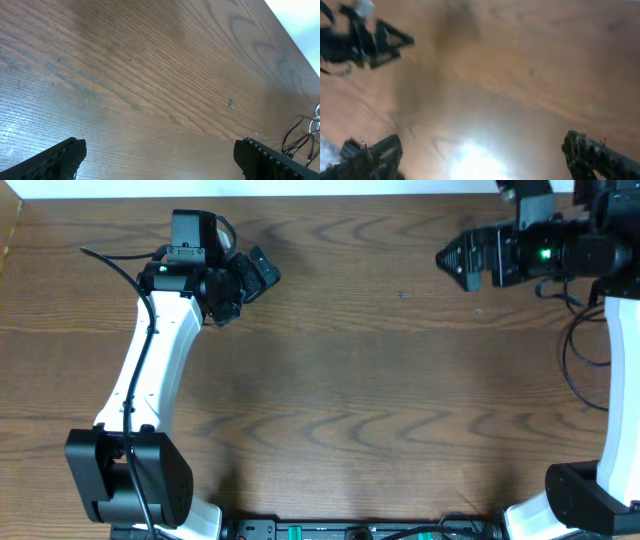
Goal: Untangle cables
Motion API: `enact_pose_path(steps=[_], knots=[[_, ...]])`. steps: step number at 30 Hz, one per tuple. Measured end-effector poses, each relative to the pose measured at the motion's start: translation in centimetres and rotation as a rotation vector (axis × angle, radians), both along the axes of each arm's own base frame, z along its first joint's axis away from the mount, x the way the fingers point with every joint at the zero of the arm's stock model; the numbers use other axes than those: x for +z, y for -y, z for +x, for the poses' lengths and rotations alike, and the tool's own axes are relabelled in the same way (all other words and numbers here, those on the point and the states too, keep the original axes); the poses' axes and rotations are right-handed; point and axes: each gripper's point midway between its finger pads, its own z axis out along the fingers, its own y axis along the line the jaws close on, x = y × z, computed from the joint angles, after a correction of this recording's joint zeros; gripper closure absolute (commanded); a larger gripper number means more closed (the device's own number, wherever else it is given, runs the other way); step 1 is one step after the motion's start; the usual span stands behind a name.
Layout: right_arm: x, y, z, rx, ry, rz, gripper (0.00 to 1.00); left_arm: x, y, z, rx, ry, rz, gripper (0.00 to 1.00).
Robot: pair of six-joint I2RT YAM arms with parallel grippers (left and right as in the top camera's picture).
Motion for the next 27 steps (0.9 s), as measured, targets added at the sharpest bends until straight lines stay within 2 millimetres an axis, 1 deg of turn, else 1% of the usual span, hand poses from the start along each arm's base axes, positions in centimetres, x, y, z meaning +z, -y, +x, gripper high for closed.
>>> enact_pose_path(steps=[1, 5, 9, 12, 13, 16, 17, 20, 21, 22, 23, 25, 26, 27], knots=[[-0.4, 0.3, -0.3, -0.009, -0.019, -0.016, 0.01, 0.0, 0.0, 0.0, 0.0, -0.001, 0.0, 0.0], [-0.7, 0.9, -0.4, -0.026, -0.027, -0.048, 0.01, 0.0, 0.0, 0.0, 0.0, -0.001, 0.0, 0.0], [-1.3, 1.9, 0.1, -0.059, -0.018, -0.109, 0.01, 0.0, 0.0, 0.0, 0.0, 0.0, 0.0, 0.0], [-2.9, 2.6, 1.2, -0.077, -0.002, -0.183, 0.01, 0.0, 0.0, 0.0, 0.0, -0.001, 0.0, 0.0], [-4.0, 2.6, 1.7, -0.05, 0.014, -0.22, 0.01, 0.0, 0.0, 0.0, 0.0, 0.0, 0.0, 0.0], [-5.4, 2.3, 2.5, 0.009, 0.091, -0.27, 0.01, 0.0, 0.0, 0.0, 0.0, -0.002, 0.0, 0.0], [-5.8, 2.2, 2.8, 0.024, 0.143, -0.283, 0.01, 0.0, 0.0, 0.0, 0.0, 0.0, 0.001, 0.0], [-7.0, 2.8, 2.0, 0.038, 0.207, -0.304, 0.01, 0.0, 0.0, 0.0, 0.0, -0.002, 0.0, 0.0], [-7.1, 3.2, 1.9, 0.032, 0.231, -0.306, 0.01, 0.0, 0.0, 0.0, 0.0, -0.002, -0.001, 0.0], [-7.4, 4.1, 1.3, 0.005, 0.264, -0.309, 0.01, 0.0, 0.0, 0.0, 0.0, -0.001, 0.0, 0.0], [-7.3, 5.0, 1.2, -0.027, 0.316, -0.306, 0.01, 0.0, 0.0, 0.0, 0.001, -0.002, 0.002, 0.0], [-7.3, 6.7, 0.4, -0.088, 0.407, -0.312, 0.01, 0.0, -0.1, 0.0, 0.002, -0.001, 0.003, 0.0], [-7.4, 6.9, 0.1, -0.098, 0.427, -0.311, 0.01, 0.0, -0.1, 0.0, 0.002, -0.001, 0.003, 0.0], [-7.5, 7.3, -0.5, -0.119, 0.486, -0.31, 0.01, 0.0, -0.1, 0.0, 0.002, -0.002, 0.003, 0.0]])
